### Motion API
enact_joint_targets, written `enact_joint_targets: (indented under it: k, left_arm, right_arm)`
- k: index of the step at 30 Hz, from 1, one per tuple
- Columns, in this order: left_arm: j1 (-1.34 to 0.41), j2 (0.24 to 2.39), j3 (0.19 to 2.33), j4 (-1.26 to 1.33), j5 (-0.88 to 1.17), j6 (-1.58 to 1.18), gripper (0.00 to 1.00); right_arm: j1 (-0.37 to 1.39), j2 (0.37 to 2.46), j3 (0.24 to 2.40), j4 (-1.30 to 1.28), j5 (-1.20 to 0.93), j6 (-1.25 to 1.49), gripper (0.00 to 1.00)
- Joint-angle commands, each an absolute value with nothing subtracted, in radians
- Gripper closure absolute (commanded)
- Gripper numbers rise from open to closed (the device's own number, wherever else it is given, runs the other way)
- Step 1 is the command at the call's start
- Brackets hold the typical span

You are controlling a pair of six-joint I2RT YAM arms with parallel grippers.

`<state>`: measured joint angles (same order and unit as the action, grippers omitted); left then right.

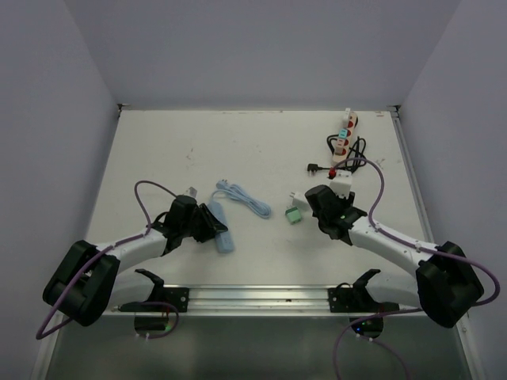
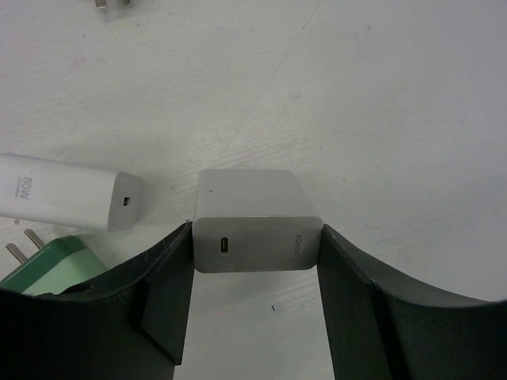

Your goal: Pull the plug off the socket

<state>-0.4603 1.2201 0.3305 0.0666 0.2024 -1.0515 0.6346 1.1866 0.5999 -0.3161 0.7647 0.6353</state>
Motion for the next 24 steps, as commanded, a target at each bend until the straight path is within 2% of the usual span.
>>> enact_joint_targets:
  k: [1, 12, 17, 22, 23, 24]
  left_arm:
    - [-0.459, 1.235, 0.287, -0.029, 0.178, -1.017, 1.0]
    - [-0.459, 1.223, 0.282, -0.025, 0.179, -1.02, 1.0]
    - [-0.459, 1.223, 0.279, -0.02, 0.181, -1.02, 1.0]
    - [-0.459, 1.22, 0.272, -0.017, 0.187, -1.025, 1.0]
    - [-0.459, 1.218, 0.272, -0.017, 0.19, -1.025, 1.0]
    - [-0.459, 1.213, 0.27, -0.017, 0.192, -1.026, 1.0]
  right_arm:
    - [0.635, 1.222, 0.609, -0.242, 0.782, 0.667, 0.92]
    - [0.634, 1.25, 0.575, -0.268, 0.677, 0.771, 0.67]
    - [0.635, 1.232, 0.554, -0.278, 0.597, 0.807, 0.58]
    - [0.635, 1.241, 0.529, -0.273, 0.532, 0.845, 0.57]
    - [0.635, 1.241, 0.525, -0.273, 0.525, 0.85, 0.51]
    - [0.635, 1.244, 0.525, -0.273, 0.511, 0.856, 0.5]
